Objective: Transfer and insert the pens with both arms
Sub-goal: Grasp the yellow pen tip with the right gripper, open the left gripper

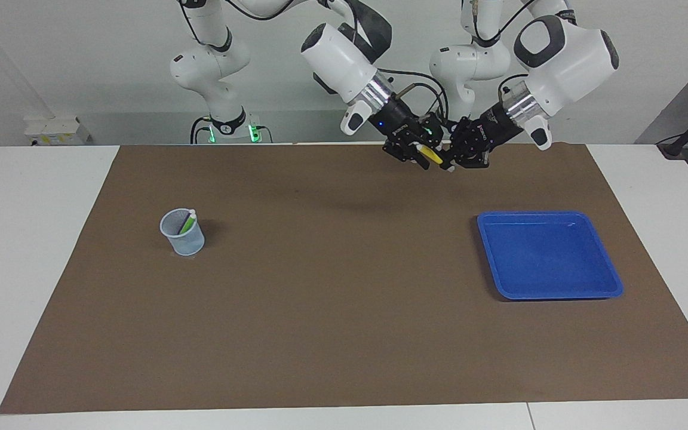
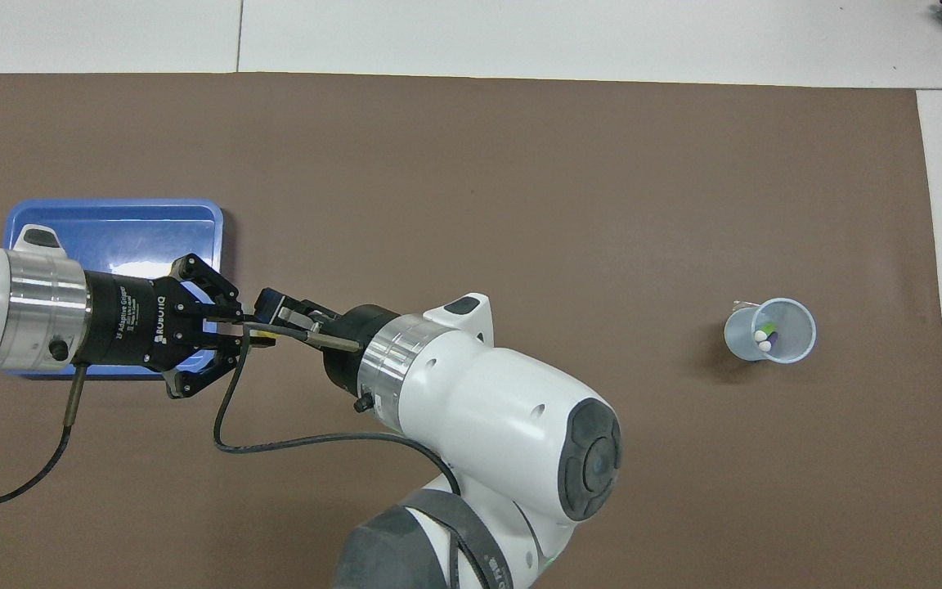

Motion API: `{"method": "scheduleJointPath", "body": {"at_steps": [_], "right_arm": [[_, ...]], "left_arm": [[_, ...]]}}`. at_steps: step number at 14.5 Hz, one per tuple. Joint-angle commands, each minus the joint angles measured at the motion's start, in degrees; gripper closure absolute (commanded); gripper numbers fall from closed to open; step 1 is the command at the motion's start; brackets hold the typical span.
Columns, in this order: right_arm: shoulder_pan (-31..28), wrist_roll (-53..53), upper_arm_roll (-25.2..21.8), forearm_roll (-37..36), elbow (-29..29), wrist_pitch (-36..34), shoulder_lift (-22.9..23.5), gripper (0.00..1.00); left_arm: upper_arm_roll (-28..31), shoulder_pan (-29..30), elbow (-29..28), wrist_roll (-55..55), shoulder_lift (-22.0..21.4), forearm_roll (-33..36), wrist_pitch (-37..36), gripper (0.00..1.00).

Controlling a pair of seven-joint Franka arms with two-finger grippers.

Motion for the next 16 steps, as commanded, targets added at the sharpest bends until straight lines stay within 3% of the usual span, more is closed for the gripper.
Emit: {"method": "scheduleJointPath", "body": {"at_steps": [1,8,13,14,15,16], "right_arm": [[0.69,0.15,-0.04,0.21,-1.89,0.54,-1.23,0.46],[0.69,0.15,-0.04,0.21,-2.33,0.54,-1.41,0.58],[0.69,-0.11,-0.04,0.21,-2.77,0.54,-1.50,0.73],[0.61,-0.29,-0.04,0.21,-2.68,0.54,-1.41,0.82],[0.61,-0.29,-0.04,0.21,-2.68,0.54,-1.41,0.97],[0.61,-0.29,-0.04,0.21,-2.68,0.63,-1.41,1.00]], "left_arm": [[0.71,-1.10,-2.22,-0.83,-2.02,-0.97,1.42,1.00],[0.71,-1.10,-2.22,-0.74,-2.11,-0.88,1.34,1.00],[0.71,-1.10,-2.22,-0.74,-2.11,-0.88,1.16,1.00],[0.71,-1.10,-2.22,-0.74,-2.28,-0.88,1.16,1.00],[0.71,-1.10,-2.22,-0.74,-2.28,-0.88,1.16,1.00],[0.71,-1.10,-2.22,-0.74,-2.28,-0.88,1.07,1.00]]}}
